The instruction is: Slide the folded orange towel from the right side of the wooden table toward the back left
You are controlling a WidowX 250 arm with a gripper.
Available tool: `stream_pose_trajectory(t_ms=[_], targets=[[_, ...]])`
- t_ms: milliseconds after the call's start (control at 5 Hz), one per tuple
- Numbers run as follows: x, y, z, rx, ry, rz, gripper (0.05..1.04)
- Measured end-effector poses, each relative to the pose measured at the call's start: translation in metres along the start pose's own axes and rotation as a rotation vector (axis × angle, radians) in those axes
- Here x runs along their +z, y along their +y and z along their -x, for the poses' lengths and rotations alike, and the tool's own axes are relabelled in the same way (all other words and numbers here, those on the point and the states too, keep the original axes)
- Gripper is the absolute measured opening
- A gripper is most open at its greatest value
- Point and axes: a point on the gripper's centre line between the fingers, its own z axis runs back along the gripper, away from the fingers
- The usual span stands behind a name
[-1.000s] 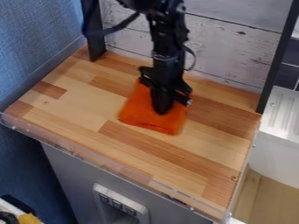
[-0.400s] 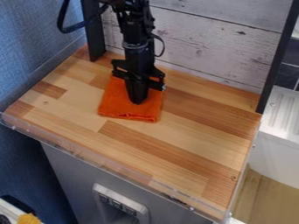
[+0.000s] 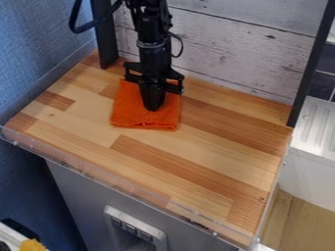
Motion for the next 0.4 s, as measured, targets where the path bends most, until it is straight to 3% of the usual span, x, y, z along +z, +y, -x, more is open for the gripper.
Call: stream_pose_trajectory(t_ms=[200, 400], targets=[[0.003, 0.000, 0.000, 0.013, 0.015, 0.004, 0.236], [0.015, -0.013, 0.007, 0.017, 0.018, -0.004, 0.491]])
